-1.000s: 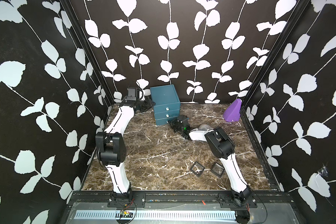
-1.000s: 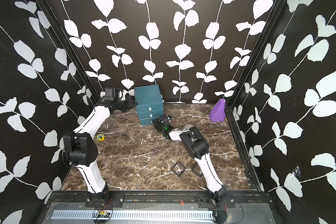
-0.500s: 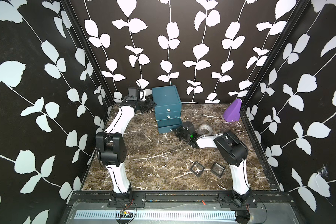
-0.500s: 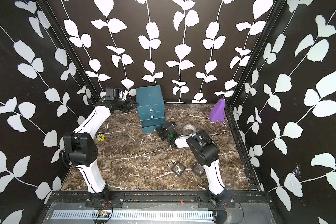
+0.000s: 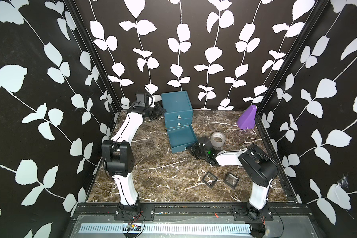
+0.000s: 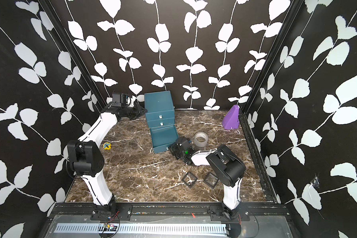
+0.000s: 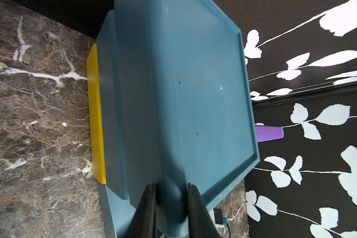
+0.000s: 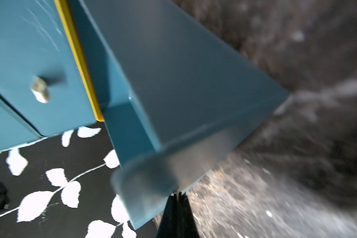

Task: Place the brooch boxes into the drawer by color
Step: Open the drawer in the storage box, then pick up the brooch box from the center of the board.

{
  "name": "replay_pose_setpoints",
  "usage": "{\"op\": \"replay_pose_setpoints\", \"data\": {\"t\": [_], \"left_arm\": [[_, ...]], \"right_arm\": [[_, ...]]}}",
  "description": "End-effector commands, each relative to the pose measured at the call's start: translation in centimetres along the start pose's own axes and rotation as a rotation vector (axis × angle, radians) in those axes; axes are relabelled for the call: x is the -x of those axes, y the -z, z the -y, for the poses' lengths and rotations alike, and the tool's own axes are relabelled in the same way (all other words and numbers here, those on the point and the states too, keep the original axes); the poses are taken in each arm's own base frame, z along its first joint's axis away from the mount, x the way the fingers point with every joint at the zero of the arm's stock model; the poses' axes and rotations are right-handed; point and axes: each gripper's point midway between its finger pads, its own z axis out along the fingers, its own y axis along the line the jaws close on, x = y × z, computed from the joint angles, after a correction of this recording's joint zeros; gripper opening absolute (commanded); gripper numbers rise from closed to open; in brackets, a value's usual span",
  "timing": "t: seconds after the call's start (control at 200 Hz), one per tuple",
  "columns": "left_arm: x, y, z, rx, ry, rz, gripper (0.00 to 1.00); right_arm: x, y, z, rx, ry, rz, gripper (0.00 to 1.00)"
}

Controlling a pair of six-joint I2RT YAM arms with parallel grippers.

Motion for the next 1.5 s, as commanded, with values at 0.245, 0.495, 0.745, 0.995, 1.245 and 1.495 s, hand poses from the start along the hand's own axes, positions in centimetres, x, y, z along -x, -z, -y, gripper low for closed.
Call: {"op": "replay_pose_setpoints", "data": {"t": [0.245, 0.495, 0.745, 0.995, 1.245, 1.495], "left_arm": [[-2.5, -0.7, -1.6, 0.047, 0.055, -0.095, 0.33], [-1.4, 3.2, 0.3, 0.085, -0.008, -0.011, 0.48], [-5.9, 7.0, 2.7, 0.07, -0.098, -0.056, 0.48], [-16.2, 9.9, 3.8, 0.028, -0.209, -0.201, 0.46], [-25.0, 12.9, 2.1, 0.005, -0.233, -0.324, 0.42], [-29.8, 15.3, 1.6, -0.03, -0.248, -0.368, 0.41]], "right_arm": [[-1.1, 1.1, -0.5, -0.008, -0.072, -0.026, 0.43], [0.5, 6.5, -3.0, -0.126, 0.203, 0.022, 0.61], [1.1, 14.2, -3.1, -0.337, 0.578, -0.042, 0.56], [-1.3, 20.1, 0.4, -0.467, 0.856, -0.247, 0.83], [-3.7, 23.2, 5.7, -0.604, 1.031, -0.48, 0.98], [-4.5, 22.5, 7.8, -0.755, 1.217, -0.633, 0.98]]}}
